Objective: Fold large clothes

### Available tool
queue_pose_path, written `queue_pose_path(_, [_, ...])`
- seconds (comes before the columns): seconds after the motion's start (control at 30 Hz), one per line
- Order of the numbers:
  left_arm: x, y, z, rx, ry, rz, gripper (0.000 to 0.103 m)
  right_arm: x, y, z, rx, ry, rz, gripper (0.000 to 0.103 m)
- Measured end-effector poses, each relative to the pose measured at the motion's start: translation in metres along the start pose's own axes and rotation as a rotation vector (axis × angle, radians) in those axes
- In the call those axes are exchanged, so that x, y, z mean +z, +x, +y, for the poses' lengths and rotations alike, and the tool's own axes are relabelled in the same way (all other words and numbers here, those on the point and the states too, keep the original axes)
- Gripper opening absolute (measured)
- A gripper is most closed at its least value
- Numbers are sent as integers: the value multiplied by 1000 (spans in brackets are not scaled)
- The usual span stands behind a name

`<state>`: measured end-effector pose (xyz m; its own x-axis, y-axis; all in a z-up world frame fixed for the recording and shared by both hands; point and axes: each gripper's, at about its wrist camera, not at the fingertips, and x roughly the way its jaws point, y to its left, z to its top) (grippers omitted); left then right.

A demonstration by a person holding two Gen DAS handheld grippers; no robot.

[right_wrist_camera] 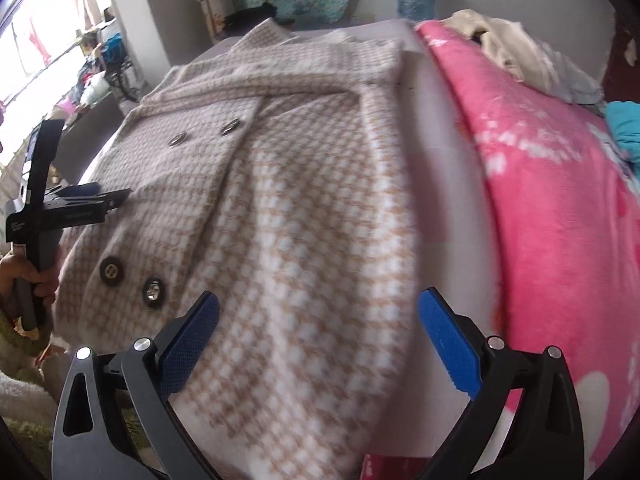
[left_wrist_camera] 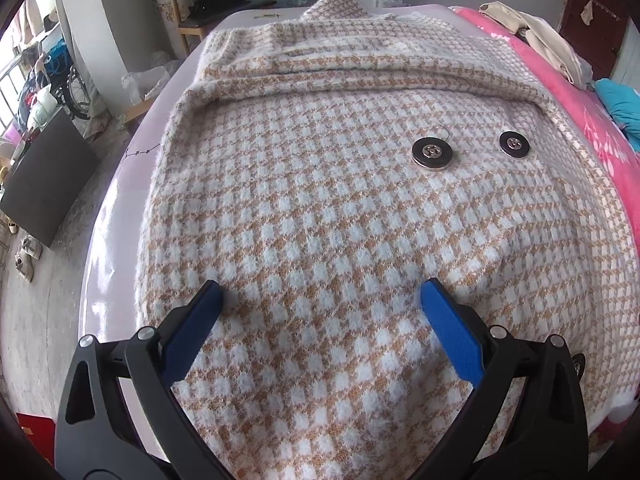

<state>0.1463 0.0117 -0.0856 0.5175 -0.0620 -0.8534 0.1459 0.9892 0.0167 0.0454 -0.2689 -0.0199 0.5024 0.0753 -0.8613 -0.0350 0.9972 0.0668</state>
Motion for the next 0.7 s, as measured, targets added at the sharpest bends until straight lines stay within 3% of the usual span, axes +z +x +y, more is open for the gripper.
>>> queue_pose_path(0.2, [-1,-1,0,-8,4,-5,97,41,4,-15,-75,13,-89,97])
queue_pose_path(0.33, [-1,-2,0,-14,14,-9,97,101,39,-24,-115,-3,-122,95])
queue_pose_path(0.5, [-1,-1,0,-19,13,-19,96,163,103,-31,-239,-38,-63,87])
queue_pose_path(0.57, [-2,-2,0,-18,14,-27,97,173,124,-32,-262,-57,-22,82])
queue_pose_path(0.63, [-2,-2,0,-18,15,-30,97,178,136,-34,-290,-68,0,70])
queue_pose_path(0.7, [-3,-2,0,-21,17,-29,97,180,133,-44,-261,-25,-11,70])
